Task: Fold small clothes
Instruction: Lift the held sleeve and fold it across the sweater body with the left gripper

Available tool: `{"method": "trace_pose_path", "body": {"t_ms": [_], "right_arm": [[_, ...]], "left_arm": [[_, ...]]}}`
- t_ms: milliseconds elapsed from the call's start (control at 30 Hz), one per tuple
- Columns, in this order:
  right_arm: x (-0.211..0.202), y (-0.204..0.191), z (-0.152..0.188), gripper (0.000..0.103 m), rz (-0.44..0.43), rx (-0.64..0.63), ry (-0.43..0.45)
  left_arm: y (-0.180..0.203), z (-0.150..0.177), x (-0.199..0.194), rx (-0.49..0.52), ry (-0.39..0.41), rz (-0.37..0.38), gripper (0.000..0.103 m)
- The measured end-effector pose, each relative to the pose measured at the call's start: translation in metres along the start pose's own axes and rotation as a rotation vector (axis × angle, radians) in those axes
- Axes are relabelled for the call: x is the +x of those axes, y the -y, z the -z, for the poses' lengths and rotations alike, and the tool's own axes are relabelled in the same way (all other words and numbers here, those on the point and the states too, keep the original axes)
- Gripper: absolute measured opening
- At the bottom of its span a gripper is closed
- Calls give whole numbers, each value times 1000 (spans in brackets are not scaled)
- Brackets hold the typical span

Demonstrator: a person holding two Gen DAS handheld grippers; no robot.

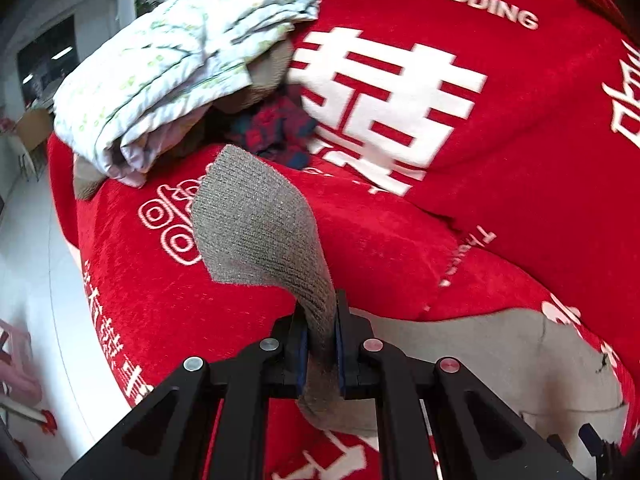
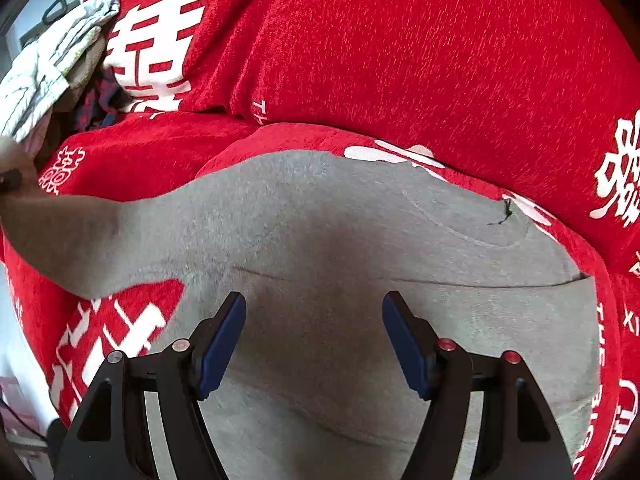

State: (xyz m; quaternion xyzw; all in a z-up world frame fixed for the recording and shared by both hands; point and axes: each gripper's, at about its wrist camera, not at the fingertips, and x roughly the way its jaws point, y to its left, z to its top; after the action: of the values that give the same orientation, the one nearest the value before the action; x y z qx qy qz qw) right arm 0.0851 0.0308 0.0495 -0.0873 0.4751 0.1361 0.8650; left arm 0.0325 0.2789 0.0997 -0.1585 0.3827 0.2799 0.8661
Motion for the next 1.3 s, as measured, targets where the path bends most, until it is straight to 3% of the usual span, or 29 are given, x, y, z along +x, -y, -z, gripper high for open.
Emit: {"method": "trace_pose_path", "body": {"t_ms": [667, 1300], "right_arm": [[-22, 68, 35, 74, 35, 27, 10], [-43, 165, 66, 74, 47, 163, 42]], "left_arm": [[107, 29, -25, 158, -1, 40, 12], [237, 79, -63, 344, 14, 81, 12]]}}
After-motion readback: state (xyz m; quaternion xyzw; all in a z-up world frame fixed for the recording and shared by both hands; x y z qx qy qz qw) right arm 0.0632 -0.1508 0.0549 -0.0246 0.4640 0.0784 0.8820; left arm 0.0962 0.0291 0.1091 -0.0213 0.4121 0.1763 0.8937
